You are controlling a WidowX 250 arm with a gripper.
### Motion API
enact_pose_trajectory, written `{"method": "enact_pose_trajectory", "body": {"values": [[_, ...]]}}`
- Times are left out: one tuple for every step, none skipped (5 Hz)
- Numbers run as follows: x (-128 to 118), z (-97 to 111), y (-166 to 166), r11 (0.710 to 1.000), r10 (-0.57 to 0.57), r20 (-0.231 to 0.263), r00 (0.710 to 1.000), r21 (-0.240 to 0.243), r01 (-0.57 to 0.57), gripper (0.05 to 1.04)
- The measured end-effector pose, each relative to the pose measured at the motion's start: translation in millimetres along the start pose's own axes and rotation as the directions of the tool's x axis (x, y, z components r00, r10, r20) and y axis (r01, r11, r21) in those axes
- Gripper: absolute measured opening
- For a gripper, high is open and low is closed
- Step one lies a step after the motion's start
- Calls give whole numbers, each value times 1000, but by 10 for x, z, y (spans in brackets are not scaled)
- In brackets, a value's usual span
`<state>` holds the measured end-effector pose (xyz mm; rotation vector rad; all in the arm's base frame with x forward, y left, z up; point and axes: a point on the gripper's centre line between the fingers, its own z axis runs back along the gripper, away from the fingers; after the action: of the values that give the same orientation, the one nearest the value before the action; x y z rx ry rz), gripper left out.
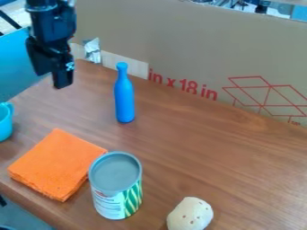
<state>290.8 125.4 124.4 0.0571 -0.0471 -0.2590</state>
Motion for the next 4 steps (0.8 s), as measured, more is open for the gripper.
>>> {"method": "enact_pose_trajectory", "body": {"values": [[90,131,-164,999,-35,57,998,18,34,1005],[226,188,-339,999,-40,95,995,-15,42,1005],[457,221,-424,1000,-21,102,995,-20,23,1005],[635,144,-473,999,-42,58,997,18,41,1005]]}}
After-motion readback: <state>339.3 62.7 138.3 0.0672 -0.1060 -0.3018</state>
